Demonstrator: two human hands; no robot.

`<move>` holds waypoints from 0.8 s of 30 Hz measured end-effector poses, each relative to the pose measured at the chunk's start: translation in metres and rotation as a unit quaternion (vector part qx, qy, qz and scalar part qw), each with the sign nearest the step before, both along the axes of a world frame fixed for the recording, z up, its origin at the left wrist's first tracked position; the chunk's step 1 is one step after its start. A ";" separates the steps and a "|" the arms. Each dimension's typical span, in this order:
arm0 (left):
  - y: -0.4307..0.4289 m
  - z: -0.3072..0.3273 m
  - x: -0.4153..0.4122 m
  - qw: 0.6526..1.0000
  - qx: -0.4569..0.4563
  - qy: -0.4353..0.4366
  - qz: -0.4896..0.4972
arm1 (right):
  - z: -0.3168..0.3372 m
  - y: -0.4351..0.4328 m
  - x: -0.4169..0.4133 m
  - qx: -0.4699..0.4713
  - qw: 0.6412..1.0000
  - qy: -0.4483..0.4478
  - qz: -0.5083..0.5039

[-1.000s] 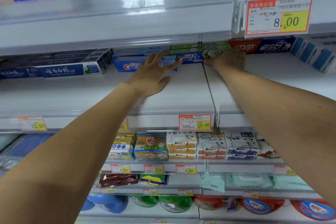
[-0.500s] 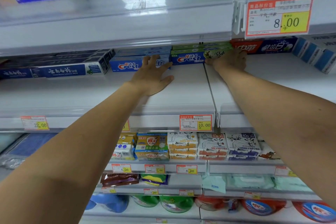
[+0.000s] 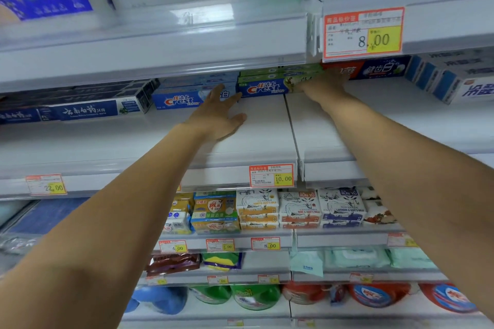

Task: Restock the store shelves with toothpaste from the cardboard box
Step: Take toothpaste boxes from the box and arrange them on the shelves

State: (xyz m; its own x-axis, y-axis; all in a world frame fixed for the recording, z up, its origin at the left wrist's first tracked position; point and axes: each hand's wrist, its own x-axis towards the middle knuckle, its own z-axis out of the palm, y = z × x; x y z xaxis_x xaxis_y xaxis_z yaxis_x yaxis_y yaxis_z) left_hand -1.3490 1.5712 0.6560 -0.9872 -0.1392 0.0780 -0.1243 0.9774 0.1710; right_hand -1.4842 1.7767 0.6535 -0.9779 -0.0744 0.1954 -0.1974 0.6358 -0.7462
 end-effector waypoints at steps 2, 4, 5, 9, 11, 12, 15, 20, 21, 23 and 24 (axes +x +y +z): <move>0.019 0.001 0.007 0.997 0.068 0.045 0.004 | 0.011 0.014 0.023 0.059 0.995 0.038 0.065; 0.047 0.003 0.022 0.982 0.140 0.119 -0.031 | 0.021 0.034 0.055 0.099 0.990 0.052 0.083; 0.062 0.003 0.034 0.972 0.164 0.157 -0.056 | 0.024 0.045 0.076 0.121 0.987 0.071 0.080; 0.134 -0.013 0.088 0.914 0.287 0.260 -0.122 | 0.011 0.100 0.159 0.140 0.971 0.174 0.082; 0.167 -0.027 0.106 0.896 0.322 0.270 -0.143 | -0.005 0.132 0.183 0.109 0.971 0.188 0.098; 0.182 -0.035 0.112 0.890 0.332 0.270 -0.157 | -0.013 0.150 0.192 0.097 0.972 0.187 0.106; 0.230 -0.064 0.124 0.881 0.367 0.243 -0.173 | -0.043 0.211 0.209 0.073 0.983 0.134 0.107; 0.320 -0.146 0.134 0.873 0.469 0.080 -0.112 | -0.123 0.322 0.221 0.095 0.990 0.035 0.103; 0.338 -0.164 0.137 0.871 0.480 0.052 -0.091 | -0.143 0.344 0.222 0.108 0.988 0.007 0.107; 0.374 -0.200 0.145 0.868 0.492 0.001 -0.064 | -0.184 0.386 0.224 0.130 0.984 -0.063 0.100; 0.392 -0.219 0.151 0.870 0.490 -0.026 -0.055 | -0.204 0.406 0.227 0.140 0.981 -0.099 0.090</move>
